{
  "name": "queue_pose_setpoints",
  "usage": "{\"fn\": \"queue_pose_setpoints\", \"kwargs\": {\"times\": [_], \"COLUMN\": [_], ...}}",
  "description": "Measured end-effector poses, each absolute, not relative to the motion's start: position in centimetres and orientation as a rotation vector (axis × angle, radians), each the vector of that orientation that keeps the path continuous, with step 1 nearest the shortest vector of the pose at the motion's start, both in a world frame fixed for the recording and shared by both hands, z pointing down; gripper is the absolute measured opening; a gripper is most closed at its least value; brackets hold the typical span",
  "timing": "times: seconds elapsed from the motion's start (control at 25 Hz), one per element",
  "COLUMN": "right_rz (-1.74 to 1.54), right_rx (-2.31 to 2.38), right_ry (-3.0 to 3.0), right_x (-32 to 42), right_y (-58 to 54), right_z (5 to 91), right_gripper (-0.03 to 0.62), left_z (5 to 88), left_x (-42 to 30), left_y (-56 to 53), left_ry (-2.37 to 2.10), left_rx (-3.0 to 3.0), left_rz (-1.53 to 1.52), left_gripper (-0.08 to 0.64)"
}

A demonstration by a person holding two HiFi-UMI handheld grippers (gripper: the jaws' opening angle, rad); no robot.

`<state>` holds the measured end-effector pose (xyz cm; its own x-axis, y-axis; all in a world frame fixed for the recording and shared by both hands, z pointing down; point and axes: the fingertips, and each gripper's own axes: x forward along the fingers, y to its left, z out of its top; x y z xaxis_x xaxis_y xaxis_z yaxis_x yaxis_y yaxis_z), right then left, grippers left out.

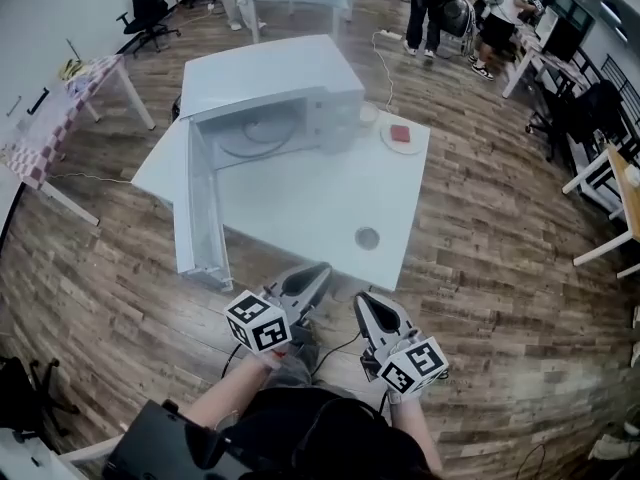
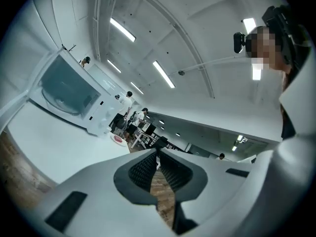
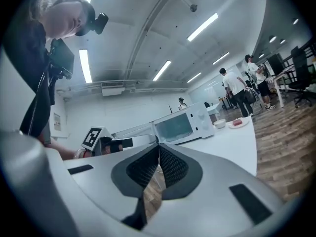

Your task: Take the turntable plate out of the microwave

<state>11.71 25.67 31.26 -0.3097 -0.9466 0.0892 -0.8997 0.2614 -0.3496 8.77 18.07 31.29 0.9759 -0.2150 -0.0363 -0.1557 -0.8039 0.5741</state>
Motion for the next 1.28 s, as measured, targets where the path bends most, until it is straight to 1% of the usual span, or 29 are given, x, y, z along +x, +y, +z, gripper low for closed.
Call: {"fn": "queue_pose_setpoints", "kwargs": {"times": [0.28,0.56,0.88,1.28], "right_rz": [-0.548,-0.565,-0.639,-0.692], "right_rx": [-1.723,-1.65,-1.571,-1.451], "right_ry": [2.431,2.504,2.578,2.673], "right_x": [12.9,11.1,9.5,8.7], "right_y": [17.0,10.4,6.2,0.8], "right_z": [31.8,32.4,33.7,33.9], "right_gripper": [0.021,0.02,0.021,0.021], "left_z": [31.4,32.6,32.5,33.4], "left_x": [10.3,7.9,7.1,6.7], "left_y": [10.1,4.0,1.1,-2.4], "left_ry": [-0.31,-0.473,-0.637,-0.862], "left_rx": [2.533,2.509,2.59,2.491], "left_rz": [-0.153,-0.18,-0.184,-0.201], "left_gripper": [0.034,0.034,0.034,0.034]}}
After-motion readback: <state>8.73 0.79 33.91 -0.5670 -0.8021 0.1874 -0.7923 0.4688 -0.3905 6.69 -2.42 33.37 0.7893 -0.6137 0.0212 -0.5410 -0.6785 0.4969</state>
